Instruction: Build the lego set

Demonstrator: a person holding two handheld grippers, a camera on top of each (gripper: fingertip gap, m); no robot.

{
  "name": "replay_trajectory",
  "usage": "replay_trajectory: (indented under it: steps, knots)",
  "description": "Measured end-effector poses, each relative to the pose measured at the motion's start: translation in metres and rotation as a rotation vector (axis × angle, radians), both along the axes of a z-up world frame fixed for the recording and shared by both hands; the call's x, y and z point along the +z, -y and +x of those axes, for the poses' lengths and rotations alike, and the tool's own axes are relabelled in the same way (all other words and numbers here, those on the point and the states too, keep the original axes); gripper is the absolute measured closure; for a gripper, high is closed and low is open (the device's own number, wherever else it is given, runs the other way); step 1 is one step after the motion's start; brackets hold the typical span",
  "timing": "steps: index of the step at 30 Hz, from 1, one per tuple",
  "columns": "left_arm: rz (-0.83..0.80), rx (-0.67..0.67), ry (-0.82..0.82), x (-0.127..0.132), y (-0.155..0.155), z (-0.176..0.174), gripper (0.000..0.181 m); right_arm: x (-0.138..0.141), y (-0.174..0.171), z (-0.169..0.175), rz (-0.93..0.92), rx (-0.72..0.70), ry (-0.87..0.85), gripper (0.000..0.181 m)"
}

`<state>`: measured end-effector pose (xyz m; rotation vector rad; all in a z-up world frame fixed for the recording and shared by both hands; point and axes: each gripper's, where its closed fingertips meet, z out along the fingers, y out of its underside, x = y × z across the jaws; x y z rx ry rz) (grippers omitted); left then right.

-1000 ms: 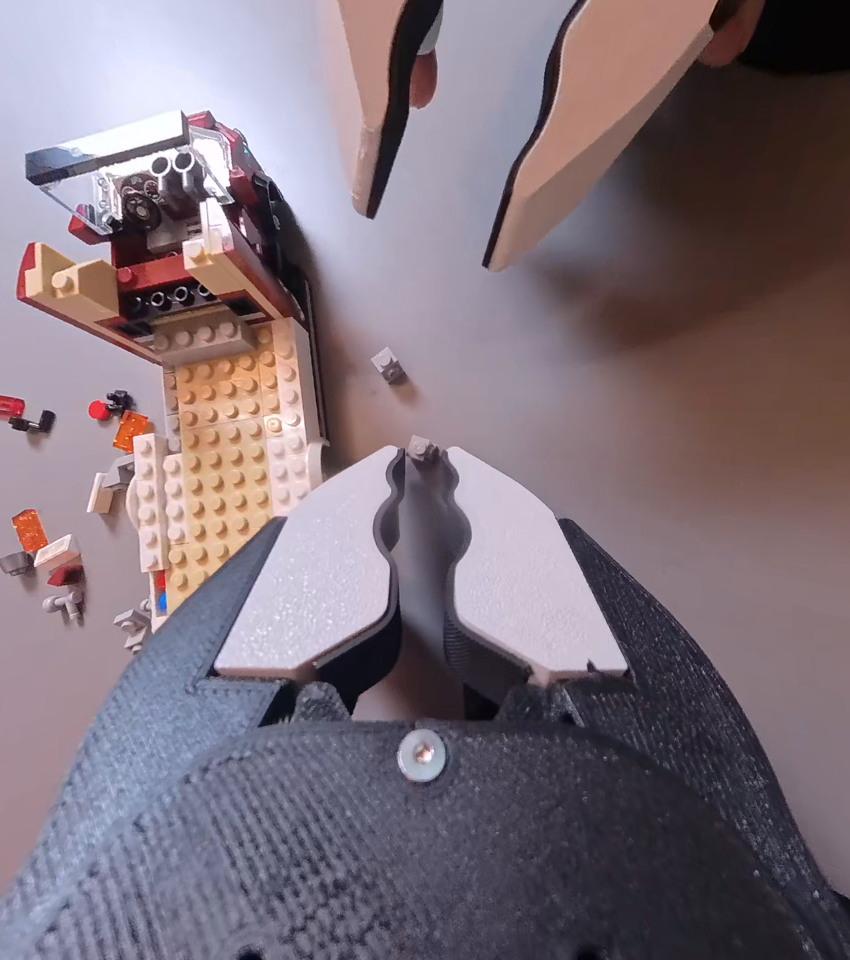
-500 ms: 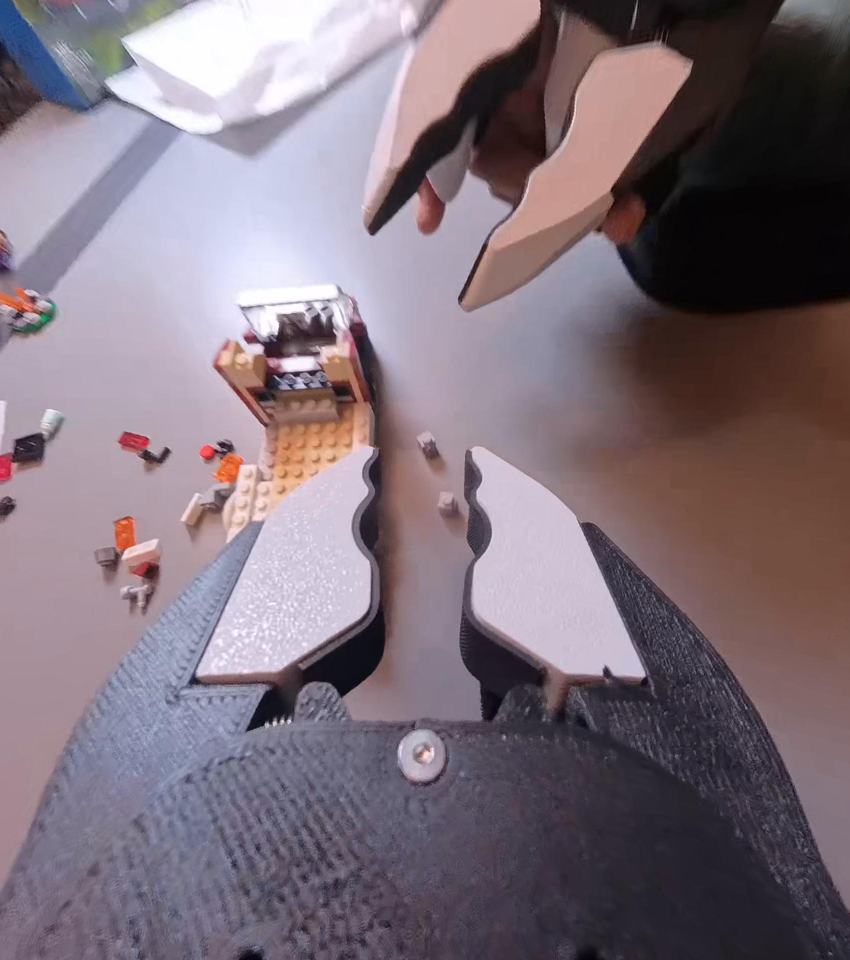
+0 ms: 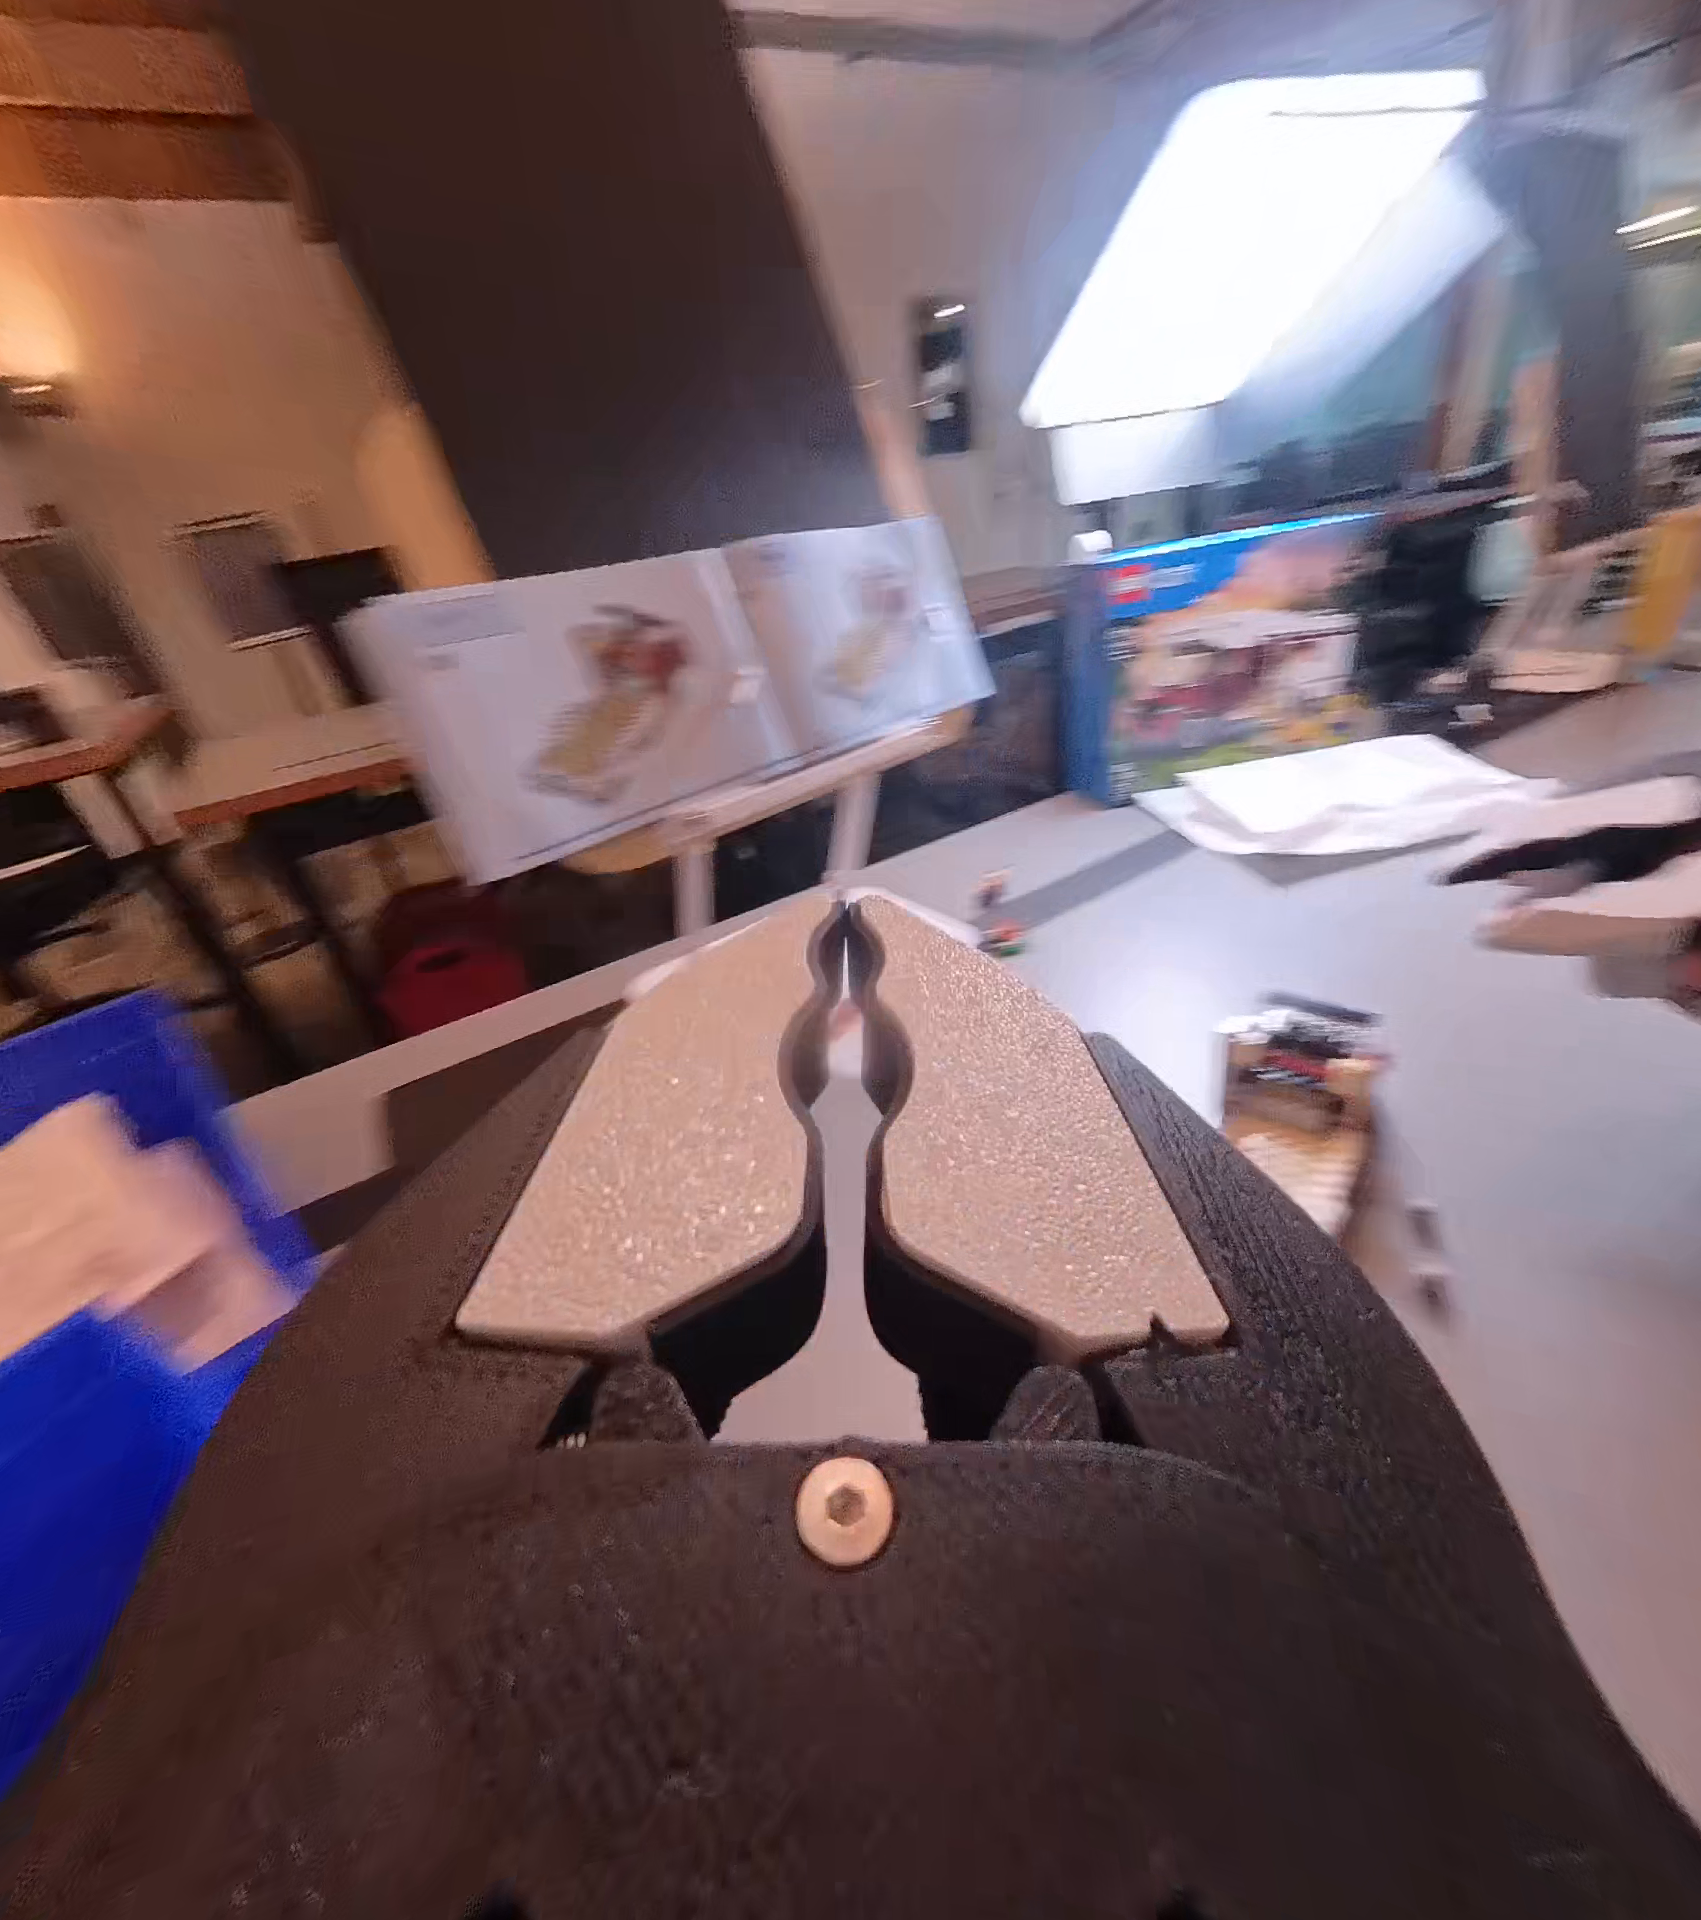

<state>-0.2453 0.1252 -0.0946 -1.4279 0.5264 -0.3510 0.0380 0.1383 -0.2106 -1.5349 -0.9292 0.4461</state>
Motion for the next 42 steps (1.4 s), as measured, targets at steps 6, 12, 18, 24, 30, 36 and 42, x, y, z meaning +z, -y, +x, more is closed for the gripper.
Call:
replay_trajectory:
  steps: [6, 12, 18, 24, 30, 36, 42]
  knots:
    - [-0.398, 0.344, -0.150, -0.038, -0.039, -0.173, 0.175, 0.012, -0.005, 0.005, -0.015, -0.025, -0.095, 0.168]
    - [-0.876, 0.197, -0.471, -0.156, -0.070, -0.216, 0.169, 0.013, -0.006, 0.006, -0.034, -0.022, -0.144, 0.181]
    - [-1.057, 0.078, -0.738, -0.215, -0.078, -0.235, 0.160, 0.015, -0.009, 0.013, -0.022, -0.059, -0.133, 0.177]
    - [-1.113, -0.073, -0.774, -0.227, -0.074, -0.231, 0.154, 0.010, -0.010, 0.016, -0.044, -0.056, -0.133, 0.176]
    - [-1.110, -0.141, -0.817, -0.233, -0.072, -0.224, 0.152, 0.006, -0.009, 0.015, -0.057, -0.044, -0.122, 0.175]
    - [-1.068, -0.134, -0.840, -0.233, -0.074, -0.221, 0.162, 0.002, -0.008, 0.011, -0.063, -0.034, -0.105, 0.175]
    - [-0.671, -0.157, -0.710, -0.156, -0.073, -0.176, 0.163, 0.007, -0.004, 0.009, -0.045, -0.018, -0.113, 0.175]
